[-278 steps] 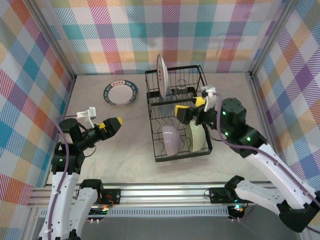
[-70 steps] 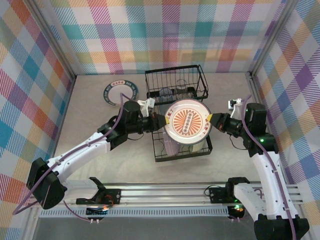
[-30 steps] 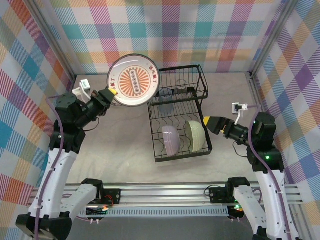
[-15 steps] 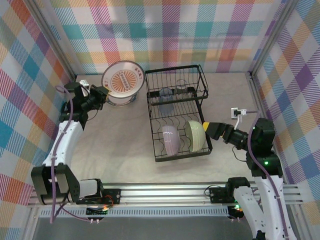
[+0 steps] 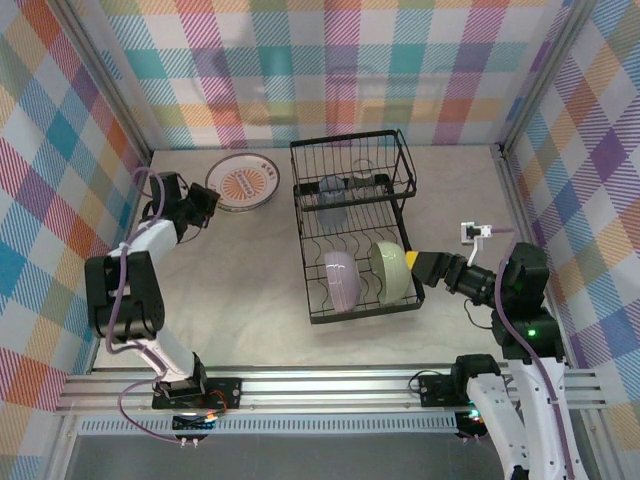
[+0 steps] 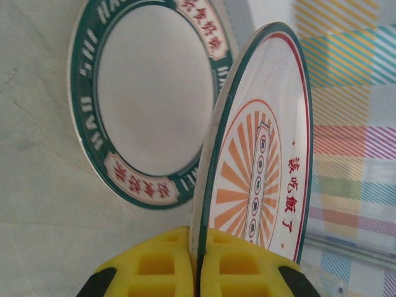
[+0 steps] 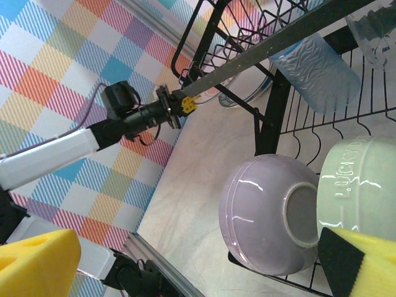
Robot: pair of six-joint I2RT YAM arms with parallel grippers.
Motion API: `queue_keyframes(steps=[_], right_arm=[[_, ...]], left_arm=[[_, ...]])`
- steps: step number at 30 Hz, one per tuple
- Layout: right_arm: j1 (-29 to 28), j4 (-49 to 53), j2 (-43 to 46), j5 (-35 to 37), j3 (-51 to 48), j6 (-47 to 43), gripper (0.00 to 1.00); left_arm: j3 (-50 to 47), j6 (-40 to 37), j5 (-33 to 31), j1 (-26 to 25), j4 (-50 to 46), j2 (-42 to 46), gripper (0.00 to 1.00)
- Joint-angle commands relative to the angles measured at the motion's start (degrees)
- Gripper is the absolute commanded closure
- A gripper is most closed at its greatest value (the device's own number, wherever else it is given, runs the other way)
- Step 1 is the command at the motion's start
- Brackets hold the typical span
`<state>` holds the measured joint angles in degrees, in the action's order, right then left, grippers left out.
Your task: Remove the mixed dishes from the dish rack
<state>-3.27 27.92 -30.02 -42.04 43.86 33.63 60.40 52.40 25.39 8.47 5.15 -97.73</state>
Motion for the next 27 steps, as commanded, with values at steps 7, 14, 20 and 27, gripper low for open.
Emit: queue_keyframes(steps=[7,14,20,27], right_arm=[[0.12,1.33,1.96,-0.67,-2.11,-0.49,0.01],[0.12,1.59,2.31,-0.41,-2.64,-0.05,0.01],[0.17,2.44,2.82,0.20,-2.86,-0.06,0.01],[0.12,3.18,3.64,0.56,-3.60,0.22,0.01]], left_arm=[[8.11,-1.86,0.41,1.42,4.70,-8.65,1.00],[11.37,-2.83,1.06,2.54,4.50,-14.53,1.00],[13.77,-3.94,1.24,2.96,3.98,-17.19,1.00],[15.70,-4.43,1.42,2.94,2.63,-19.14,0.94]])
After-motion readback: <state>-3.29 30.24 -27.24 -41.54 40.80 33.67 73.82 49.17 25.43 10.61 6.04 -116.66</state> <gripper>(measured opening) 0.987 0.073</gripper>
